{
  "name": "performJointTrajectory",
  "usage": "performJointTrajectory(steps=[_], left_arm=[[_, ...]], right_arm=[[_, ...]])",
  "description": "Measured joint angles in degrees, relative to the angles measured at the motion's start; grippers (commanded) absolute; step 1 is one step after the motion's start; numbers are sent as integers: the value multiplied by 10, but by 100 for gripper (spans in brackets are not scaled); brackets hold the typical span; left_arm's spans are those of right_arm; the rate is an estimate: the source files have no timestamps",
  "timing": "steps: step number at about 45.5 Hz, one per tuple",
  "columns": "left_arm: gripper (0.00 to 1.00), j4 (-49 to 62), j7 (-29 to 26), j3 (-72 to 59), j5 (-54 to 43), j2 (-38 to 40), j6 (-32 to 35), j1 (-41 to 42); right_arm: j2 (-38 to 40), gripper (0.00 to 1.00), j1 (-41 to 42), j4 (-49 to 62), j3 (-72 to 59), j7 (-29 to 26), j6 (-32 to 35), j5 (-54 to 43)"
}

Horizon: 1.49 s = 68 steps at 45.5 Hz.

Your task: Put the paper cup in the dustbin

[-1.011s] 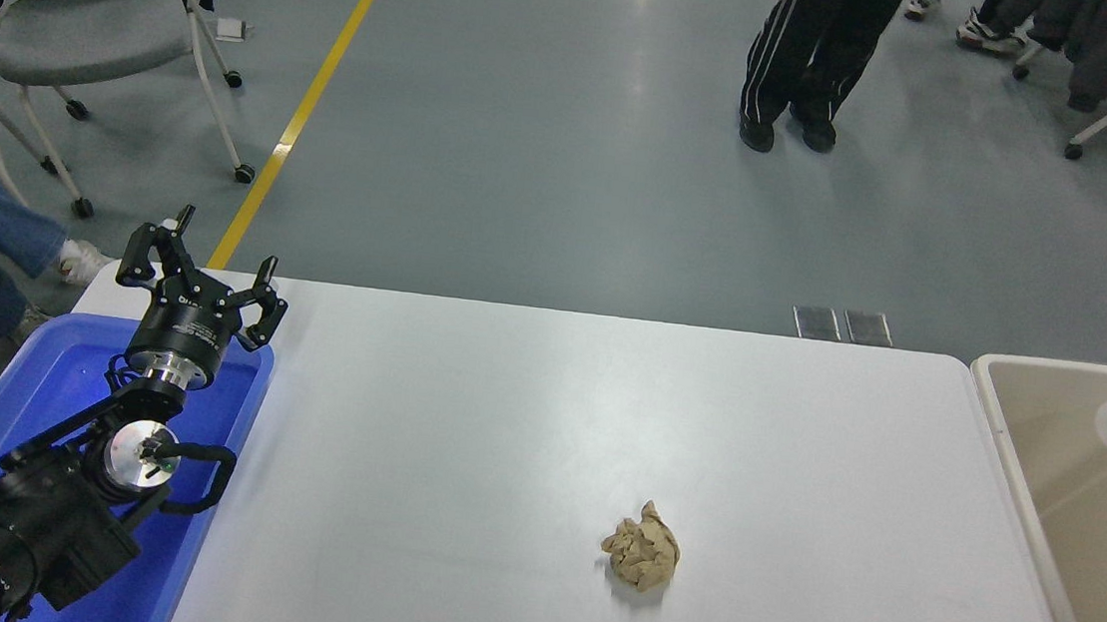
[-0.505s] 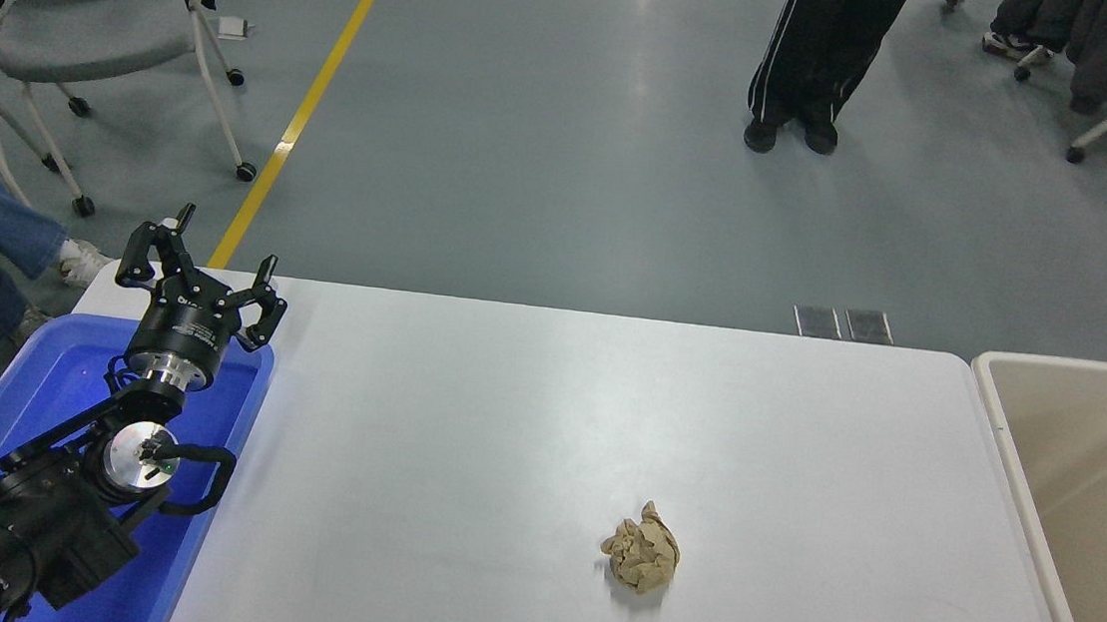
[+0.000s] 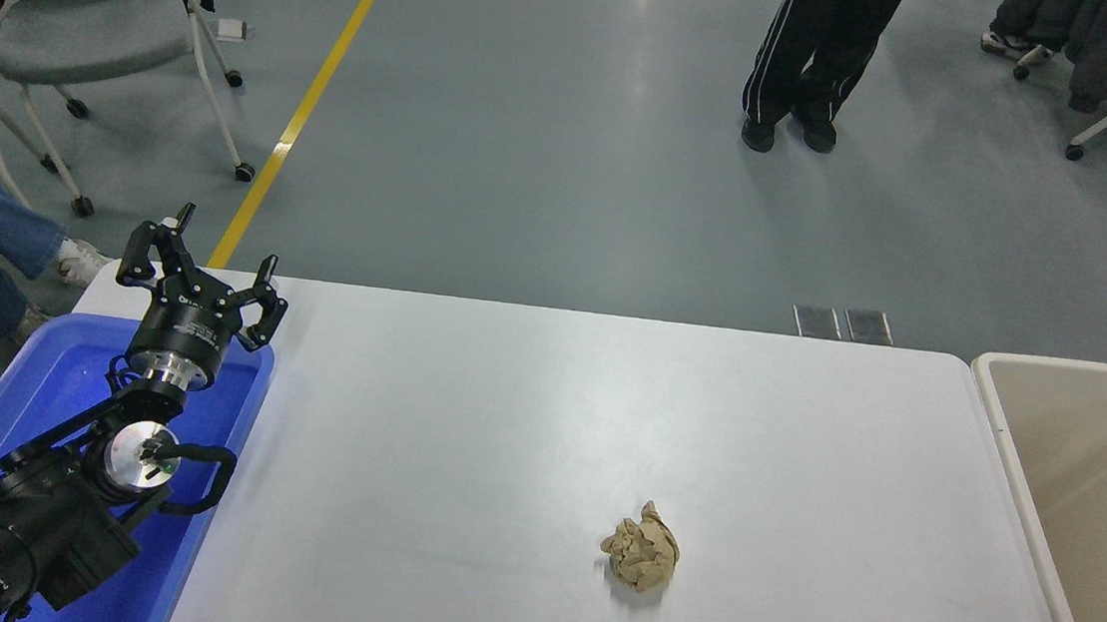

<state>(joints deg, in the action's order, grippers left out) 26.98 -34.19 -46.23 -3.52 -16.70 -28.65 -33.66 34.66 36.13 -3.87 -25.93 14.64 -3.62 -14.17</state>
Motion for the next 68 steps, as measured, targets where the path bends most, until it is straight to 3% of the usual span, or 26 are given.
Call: performJointTrajectory(steps=[18, 19, 25, 26, 32, 68], left_arm=[[100, 0, 0, 0, 0, 0, 0, 0], [100, 0, 0, 0, 0, 0, 0, 0], [100, 0, 0, 0, 0, 0, 0, 0], [100, 0, 0, 0, 0, 0, 0, 0], [100, 0, 0, 0, 0, 0, 0, 0], [100, 0, 0, 0, 0, 0, 0, 0]], right_arm=[[-31, 0, -13, 25, 19, -21, -5, 13], [-32, 6, -13, 26, 19, -21, -5, 13], [-36, 74, -14, 29, 21, -23, -8, 14], [-37, 81, -14, 30, 21, -23, -9, 14], [-41, 97, -12, 43, 22, -24, -21, 15], [-75, 99, 15, 84, 44, -23, -37, 15]])
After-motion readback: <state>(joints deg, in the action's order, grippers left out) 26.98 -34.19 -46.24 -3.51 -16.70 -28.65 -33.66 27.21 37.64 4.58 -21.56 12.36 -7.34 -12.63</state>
